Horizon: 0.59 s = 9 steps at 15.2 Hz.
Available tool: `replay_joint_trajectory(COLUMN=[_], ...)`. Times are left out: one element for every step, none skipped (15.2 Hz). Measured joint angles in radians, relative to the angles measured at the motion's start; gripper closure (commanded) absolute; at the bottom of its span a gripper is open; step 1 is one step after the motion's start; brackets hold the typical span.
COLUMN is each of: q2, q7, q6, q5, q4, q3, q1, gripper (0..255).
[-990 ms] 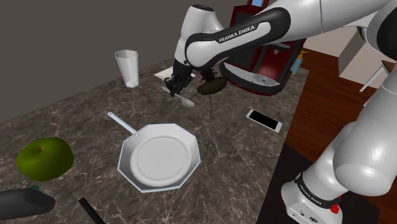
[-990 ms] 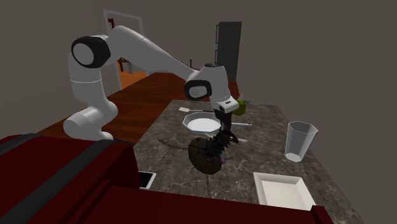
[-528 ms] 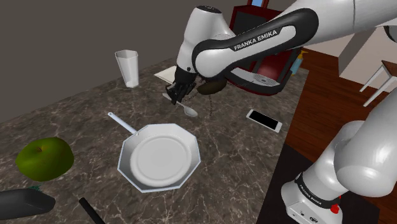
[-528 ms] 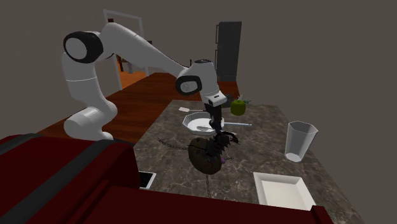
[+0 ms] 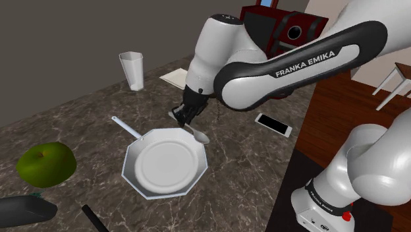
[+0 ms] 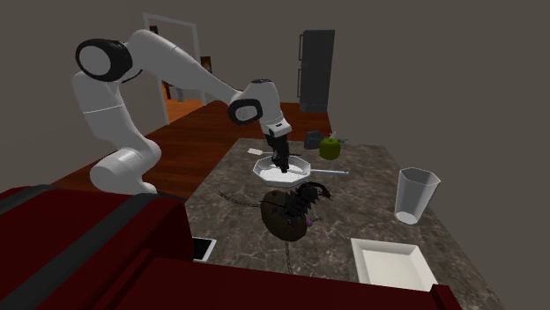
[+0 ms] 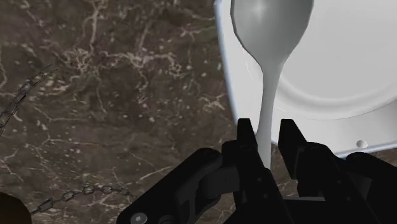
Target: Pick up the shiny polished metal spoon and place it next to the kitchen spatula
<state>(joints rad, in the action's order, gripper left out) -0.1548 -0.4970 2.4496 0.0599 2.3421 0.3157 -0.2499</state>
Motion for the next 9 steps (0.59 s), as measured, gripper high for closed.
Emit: replay_joint_trajectory(q2=[-0.021,-0.054,-0.073,-0.083,-0.098,-0.114,-0.135,-0.151,-0.166], q7=[-0.023,-0.040,-0.059,-0.084,-0.110,-0.128,-0.146,-0.164,-0.191], q6=[0.000,-0.008,-0.009,-0.008,-0.005,-0.006,-0.013,-0.012,-0.011], q5=[0.004,0.013,0.018,0.019,0.023,0.028,0.036,0.042,0.048], q4=[0.020,0.043,0.060,0.069,0.087,0.100,0.112,0.128,0.142], q3=[0.014,0.025,0.038,0.054,0.071,0.083,0.095,0.108,0.128], q1=[-0.011,-0.024,-0.034,-0.044,-0.056,-0.066,-0.078,-0.089,-0.102], gripper=[255,255,255,255,255,255,255,255,255])
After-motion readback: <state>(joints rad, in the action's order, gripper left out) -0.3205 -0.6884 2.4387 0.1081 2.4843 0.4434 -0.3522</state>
